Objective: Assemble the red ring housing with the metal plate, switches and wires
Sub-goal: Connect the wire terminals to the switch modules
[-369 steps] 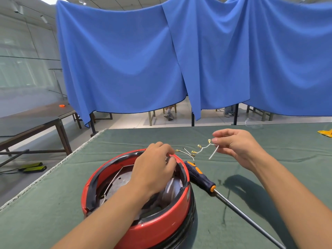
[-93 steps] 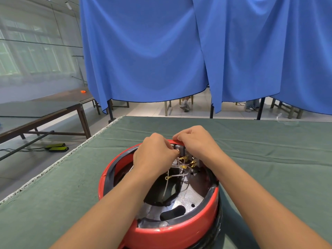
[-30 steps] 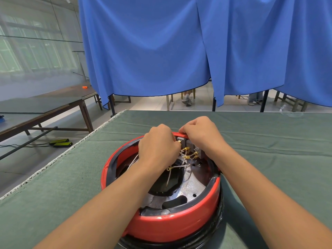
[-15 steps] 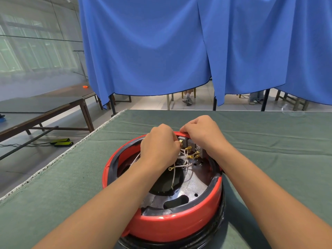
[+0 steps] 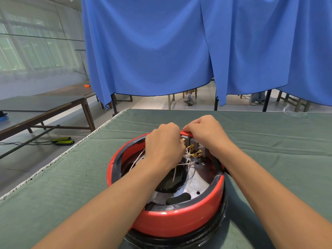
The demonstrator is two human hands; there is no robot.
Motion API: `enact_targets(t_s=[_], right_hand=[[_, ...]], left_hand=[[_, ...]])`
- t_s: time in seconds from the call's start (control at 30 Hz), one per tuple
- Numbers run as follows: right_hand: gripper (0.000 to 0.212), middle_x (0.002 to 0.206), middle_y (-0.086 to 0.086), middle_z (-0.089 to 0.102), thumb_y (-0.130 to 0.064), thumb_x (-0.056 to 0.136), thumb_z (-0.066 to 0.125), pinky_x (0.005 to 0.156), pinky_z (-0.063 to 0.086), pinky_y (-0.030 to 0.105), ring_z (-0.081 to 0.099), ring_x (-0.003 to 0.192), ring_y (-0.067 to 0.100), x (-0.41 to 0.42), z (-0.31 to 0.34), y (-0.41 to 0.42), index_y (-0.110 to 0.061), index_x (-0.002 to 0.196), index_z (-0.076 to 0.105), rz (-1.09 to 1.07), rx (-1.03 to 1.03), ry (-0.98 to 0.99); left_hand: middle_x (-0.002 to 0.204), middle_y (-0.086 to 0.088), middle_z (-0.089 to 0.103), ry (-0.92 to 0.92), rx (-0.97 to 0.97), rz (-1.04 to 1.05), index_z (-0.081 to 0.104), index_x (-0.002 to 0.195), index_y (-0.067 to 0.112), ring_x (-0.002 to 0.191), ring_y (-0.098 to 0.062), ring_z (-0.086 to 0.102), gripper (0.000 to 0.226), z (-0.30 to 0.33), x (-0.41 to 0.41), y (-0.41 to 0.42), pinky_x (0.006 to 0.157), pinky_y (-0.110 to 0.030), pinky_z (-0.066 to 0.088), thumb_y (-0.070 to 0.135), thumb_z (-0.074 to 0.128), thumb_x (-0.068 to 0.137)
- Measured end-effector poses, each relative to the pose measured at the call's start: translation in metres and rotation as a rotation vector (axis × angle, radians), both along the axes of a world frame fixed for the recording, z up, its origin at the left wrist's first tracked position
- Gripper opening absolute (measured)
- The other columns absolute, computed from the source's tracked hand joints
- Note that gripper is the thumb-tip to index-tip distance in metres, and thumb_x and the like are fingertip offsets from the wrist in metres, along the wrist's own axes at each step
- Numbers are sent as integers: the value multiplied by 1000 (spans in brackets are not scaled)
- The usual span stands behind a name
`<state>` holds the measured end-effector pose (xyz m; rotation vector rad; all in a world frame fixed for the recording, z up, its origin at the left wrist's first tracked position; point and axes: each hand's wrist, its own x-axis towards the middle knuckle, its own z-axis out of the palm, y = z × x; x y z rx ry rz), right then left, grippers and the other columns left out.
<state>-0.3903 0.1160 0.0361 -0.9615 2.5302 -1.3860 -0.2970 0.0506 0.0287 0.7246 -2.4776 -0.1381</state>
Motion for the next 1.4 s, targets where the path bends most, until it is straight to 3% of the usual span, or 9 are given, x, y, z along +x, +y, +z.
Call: enact_targets(t_s=[0.1,0.3,0.5,0.63,0.77,0.93,1.03,1.23,1.4], right_hand=[[26,63,12,54,-12,85,54,51,36,28,40,55,24,0,1,1,6,72,67,2,16,10],[33,44,1,27,-10,79,52,46,22,27,23,49,16,0,3,2,-13,49,37,-24,14,16],[32,50,5,37,-16,80,53,47,25,27,27,50,16,0,2,2,-9,49,47,-16,8,-3],[28,73,14,70,-19,83,55,55,39,27,47,57,17,-2,2,1,-2,74,74,-27,-51,-75],[26,62,5,68,-18,83,57,60,44,30,56,62,22,-2,2,2,-7,66,74,-25,-83,-109],[29,102,23,66,-14,81,53,86,50,46,62,96,38,-2,4,2,7,96,67,-6,-73,-62],[29,105,23,65,-11,81,51,85,51,45,65,79,30,-4,5,8,6,99,65,4,-29,-45],[26,97,22,69,-7,83,48,84,52,44,62,94,35,-7,-9,21,3,93,70,-8,12,-61],[26,90,6,73,-9,88,50,86,51,39,65,93,25,-9,-13,25,-16,83,74,27,-32,-118]], left_hand=[[67,-2,49,-19,-4,-43,66,81,11,66,-26,51,11,2,-2,2,58,-32,37,16,56,84],[55,2,31,-85,-31,-46,38,59,12,58,-23,38,31,6,-6,3,58,-32,31,12,57,83],[55,2,39,-38,14,-46,44,58,14,51,-20,39,27,6,-10,1,47,-29,27,14,57,82],[79,-7,65,8,51,-39,67,85,11,74,-29,60,15,-2,-9,-2,64,-36,51,18,54,82],[81,-6,66,-3,55,-31,68,83,14,75,-29,60,18,-3,-7,-3,65,-35,51,25,54,80],[79,-3,65,27,28,1,68,79,15,75,-27,59,25,0,-1,-6,61,-30,41,34,52,81],[80,0,68,79,6,-62,69,82,18,75,-23,59,19,4,3,-2,59,-28,36,28,53,81],[78,3,69,12,8,-189,71,80,21,77,-21,60,19,4,4,6,60,-27,40,27,53,77],[79,5,69,-66,55,-203,69,77,25,81,-17,61,13,4,6,6,59,-27,36,32,58,79]])
